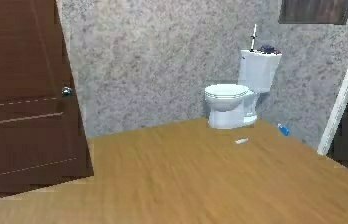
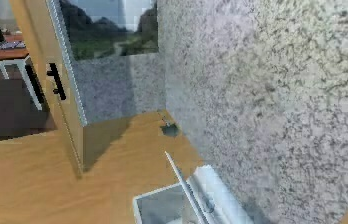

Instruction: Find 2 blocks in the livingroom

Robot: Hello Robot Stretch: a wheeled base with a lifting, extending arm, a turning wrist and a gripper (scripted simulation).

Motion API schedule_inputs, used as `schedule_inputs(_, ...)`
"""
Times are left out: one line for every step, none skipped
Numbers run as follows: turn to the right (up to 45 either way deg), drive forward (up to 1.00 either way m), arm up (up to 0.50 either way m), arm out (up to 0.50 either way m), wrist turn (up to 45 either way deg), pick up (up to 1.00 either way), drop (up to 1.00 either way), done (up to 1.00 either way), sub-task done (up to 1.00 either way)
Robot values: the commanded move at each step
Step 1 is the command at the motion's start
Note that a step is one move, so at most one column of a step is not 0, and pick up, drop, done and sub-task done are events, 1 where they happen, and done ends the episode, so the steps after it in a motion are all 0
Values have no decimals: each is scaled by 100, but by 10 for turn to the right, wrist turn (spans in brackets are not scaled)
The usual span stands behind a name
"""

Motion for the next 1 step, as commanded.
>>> schedule_inputs(240,0,0,0,0,0,0,0,0)
